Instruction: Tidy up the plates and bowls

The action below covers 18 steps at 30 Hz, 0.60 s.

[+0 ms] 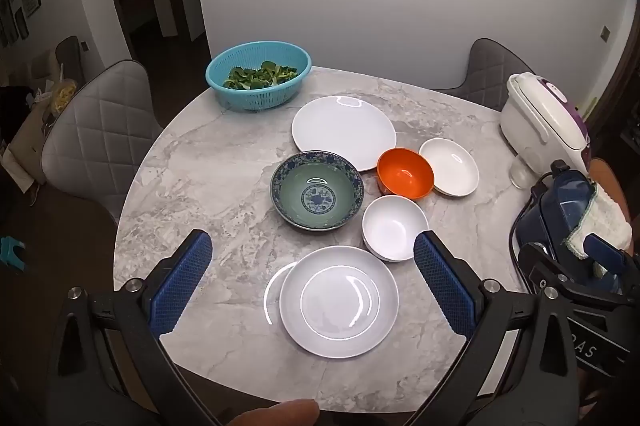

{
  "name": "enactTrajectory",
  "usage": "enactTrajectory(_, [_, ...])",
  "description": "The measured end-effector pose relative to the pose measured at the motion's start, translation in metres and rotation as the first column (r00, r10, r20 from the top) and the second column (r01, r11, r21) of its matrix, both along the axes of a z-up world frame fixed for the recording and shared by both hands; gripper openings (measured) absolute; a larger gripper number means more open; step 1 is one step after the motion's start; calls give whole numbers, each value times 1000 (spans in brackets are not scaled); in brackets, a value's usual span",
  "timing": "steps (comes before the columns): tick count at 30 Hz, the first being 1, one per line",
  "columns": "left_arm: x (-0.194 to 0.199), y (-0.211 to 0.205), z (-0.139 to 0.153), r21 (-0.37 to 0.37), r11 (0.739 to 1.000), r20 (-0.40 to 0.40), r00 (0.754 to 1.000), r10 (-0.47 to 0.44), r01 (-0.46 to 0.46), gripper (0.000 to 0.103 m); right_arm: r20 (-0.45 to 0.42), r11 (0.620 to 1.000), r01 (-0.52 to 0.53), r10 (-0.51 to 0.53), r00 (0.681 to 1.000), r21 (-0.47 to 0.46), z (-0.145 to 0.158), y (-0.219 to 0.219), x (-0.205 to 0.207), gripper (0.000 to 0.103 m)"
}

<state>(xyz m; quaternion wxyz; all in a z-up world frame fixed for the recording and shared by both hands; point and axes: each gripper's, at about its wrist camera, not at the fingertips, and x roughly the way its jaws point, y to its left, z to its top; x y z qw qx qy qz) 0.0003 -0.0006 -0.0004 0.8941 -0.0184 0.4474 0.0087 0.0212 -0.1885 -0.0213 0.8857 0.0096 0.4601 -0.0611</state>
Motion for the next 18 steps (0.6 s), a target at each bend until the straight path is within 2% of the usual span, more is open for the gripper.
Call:
enactTrajectory(1, [0, 2, 0, -32, 999, 4, 1000, -2, 2, 102, -3, 1000, 0, 0, 1000, -1, 0, 0, 0, 102])
enactTrajectory(11, [6, 3, -10, -17, 1000, -2, 1000, -4, 4, 102, 0, 1000, 1, -1, 1000, -1, -1, -1, 1, 102])
enactTrajectory(18, [4, -2, -5, -11, 1000, -2, 1000, -7, 7, 102, 0, 1000, 1, -1, 1000, -2, -2, -1, 2, 102])
